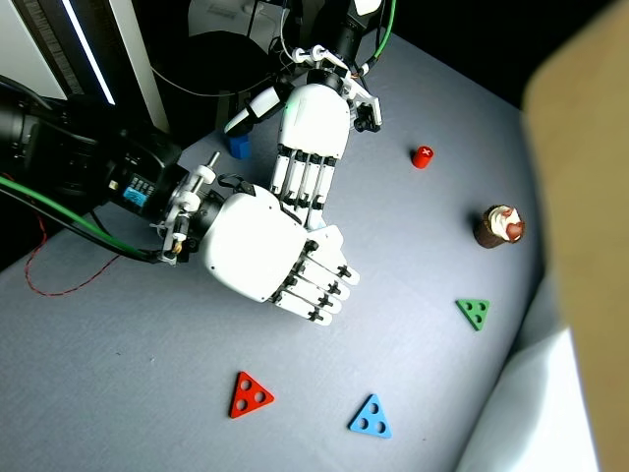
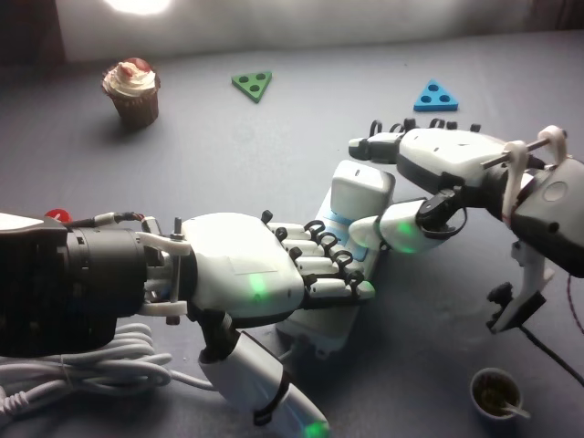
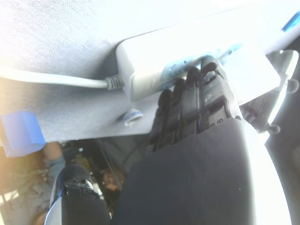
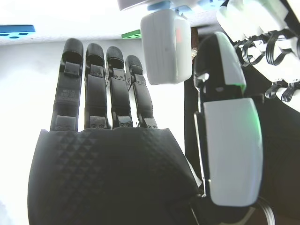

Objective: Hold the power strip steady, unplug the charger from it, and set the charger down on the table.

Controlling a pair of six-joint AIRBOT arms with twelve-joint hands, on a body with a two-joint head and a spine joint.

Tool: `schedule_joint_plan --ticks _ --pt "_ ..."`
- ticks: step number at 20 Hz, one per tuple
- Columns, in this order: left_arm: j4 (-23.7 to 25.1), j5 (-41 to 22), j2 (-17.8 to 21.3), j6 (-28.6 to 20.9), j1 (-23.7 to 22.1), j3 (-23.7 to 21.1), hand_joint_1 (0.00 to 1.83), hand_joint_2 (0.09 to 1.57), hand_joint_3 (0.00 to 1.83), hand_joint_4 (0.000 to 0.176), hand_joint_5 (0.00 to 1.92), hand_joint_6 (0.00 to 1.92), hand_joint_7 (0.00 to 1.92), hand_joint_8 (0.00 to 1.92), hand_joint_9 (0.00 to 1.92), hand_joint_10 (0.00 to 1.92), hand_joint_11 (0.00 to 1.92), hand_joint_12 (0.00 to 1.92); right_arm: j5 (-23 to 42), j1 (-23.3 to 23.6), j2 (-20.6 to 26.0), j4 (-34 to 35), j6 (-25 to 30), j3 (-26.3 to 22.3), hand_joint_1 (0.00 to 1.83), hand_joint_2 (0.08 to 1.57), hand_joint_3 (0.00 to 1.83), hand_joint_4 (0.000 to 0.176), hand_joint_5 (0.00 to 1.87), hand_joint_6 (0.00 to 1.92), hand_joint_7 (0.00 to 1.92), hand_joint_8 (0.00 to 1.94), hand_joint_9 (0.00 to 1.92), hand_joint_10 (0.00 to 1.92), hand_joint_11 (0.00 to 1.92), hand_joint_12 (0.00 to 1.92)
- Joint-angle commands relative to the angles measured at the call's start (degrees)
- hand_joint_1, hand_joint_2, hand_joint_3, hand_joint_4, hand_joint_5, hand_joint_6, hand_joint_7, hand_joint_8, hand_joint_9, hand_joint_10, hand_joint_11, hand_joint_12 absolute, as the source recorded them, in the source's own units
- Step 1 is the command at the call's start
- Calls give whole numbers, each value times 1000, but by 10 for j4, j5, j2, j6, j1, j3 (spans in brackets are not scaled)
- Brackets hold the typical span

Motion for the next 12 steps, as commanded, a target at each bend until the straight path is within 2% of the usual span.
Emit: schedule_joint_plan --ticks 1,12 --pt "-6 -18 0 -3 1 -2 0 882 0 0 42 0 60 2 40 2 39 32 34 10 2 -27 4 5 827 1110 0 0 256 8 303 8 288 9 281 96" --pt "-4 -13 1 -3 1 -6 0 875 0 0 33 0 45 0 25 0 32 26 29 21 -16 -27 9 26 802 1139 6 0 260 7 277 0 264 0 259 91"
